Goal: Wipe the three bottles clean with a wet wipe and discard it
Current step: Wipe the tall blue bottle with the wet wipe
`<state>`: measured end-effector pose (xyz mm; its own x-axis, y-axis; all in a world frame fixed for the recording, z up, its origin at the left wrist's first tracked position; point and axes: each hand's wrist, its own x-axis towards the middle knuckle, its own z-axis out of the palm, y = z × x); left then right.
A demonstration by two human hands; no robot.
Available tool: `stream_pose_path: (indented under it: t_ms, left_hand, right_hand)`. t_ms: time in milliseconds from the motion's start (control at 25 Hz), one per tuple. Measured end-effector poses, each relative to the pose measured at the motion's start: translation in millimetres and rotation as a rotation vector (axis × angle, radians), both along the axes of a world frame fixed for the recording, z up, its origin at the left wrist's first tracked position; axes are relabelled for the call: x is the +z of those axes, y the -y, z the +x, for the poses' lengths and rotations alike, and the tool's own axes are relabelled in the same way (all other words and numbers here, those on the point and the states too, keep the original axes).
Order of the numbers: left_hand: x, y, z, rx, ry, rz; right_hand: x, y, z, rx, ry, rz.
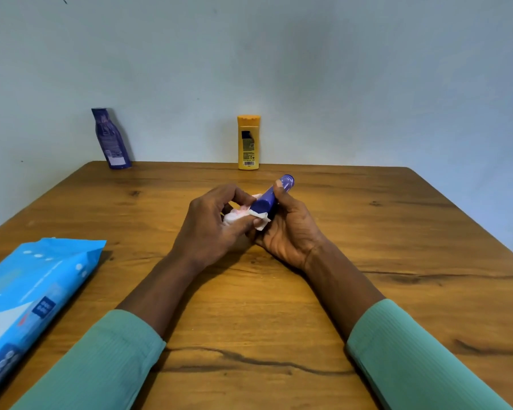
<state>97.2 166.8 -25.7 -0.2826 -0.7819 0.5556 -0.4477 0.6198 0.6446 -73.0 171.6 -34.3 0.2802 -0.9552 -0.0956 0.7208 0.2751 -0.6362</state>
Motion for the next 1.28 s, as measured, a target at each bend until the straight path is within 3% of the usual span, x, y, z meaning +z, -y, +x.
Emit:
stream_pose_path:
  t_ms: [280,440,720,960,1160,1280]
  left_hand:
    - [-1,-6,-10,0.101,-0.205,0.009]
    - [0,4,6,-0.031,-0.126,0.102]
    - [2,-3,-7,0.052,-0.051,-0.234]
    - [-1,0,-1,-0.013,-0.209,0.046]
    - [3,-5,-5,0.016,0.042,-0.321]
    - [4,-5,-9,0.008,0.108,-0.378]
  right_hand:
    - [2,-3,2,0.009,-0.114,-0.054]
    - [2,-2,0,0.030,-0.056,-0.018]
    - [3,-5,3,0.059,-0.017,-0.030]
    - [-3,4,1,0.098,-0.004,-0.029]
    - [0,0,1,0.059,0.036,-0.011]
    - [3,-3,2,0.046,0.039,-0.021]
